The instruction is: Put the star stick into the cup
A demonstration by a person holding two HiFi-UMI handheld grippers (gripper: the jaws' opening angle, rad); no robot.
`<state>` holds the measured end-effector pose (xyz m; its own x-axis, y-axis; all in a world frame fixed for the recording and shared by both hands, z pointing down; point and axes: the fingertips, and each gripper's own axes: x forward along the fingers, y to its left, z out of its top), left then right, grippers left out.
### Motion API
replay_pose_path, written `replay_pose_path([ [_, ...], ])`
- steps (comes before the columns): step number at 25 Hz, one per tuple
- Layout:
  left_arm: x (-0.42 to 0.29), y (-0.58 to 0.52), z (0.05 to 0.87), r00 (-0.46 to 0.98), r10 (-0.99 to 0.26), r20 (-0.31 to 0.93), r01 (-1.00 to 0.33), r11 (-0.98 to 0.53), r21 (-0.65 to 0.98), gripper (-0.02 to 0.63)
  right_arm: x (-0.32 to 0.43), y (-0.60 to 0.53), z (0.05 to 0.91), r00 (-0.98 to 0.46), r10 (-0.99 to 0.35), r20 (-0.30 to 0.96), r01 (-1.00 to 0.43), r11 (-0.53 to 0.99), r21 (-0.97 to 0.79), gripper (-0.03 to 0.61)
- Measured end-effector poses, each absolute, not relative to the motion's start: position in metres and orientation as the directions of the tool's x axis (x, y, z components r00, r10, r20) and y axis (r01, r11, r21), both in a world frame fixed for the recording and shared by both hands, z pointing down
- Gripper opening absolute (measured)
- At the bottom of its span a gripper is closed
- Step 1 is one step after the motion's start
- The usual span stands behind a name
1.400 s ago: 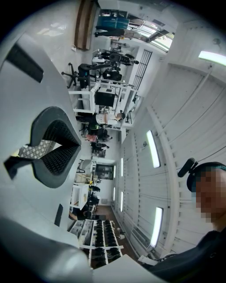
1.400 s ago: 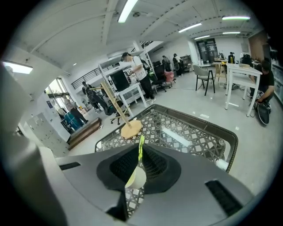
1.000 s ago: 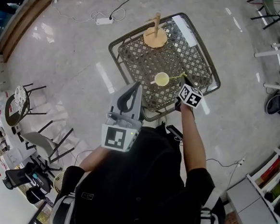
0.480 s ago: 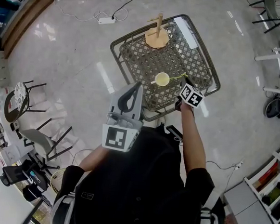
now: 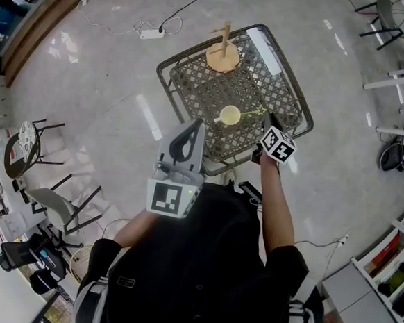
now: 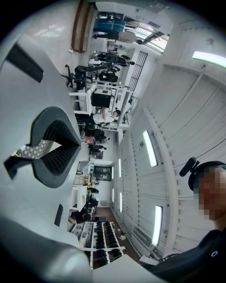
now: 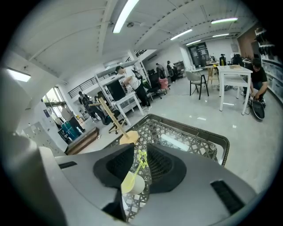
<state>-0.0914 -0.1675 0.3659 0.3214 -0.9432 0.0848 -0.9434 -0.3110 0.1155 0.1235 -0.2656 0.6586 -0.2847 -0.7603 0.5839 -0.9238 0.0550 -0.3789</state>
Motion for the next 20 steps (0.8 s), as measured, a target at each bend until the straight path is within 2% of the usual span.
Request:
replay_pose_path([
  [9,-0.079,-0.156,0.36,0.332,-0.941,0.069,-0.94,-0.324,0.109,0.017,0.12,-0.24,0.591,-0.316,-0.813,0.489,-0.915,0.124,-0.385,0.074],
  [20,-0.075,-0.14,0.352,0.324,-0.945,0.049,-0.943,-0.318,0.096,0.017,0.106,-0.199,0.507,-0.339,-0.875,0.346,-0.922,0.238,-0.304,0.031],
])
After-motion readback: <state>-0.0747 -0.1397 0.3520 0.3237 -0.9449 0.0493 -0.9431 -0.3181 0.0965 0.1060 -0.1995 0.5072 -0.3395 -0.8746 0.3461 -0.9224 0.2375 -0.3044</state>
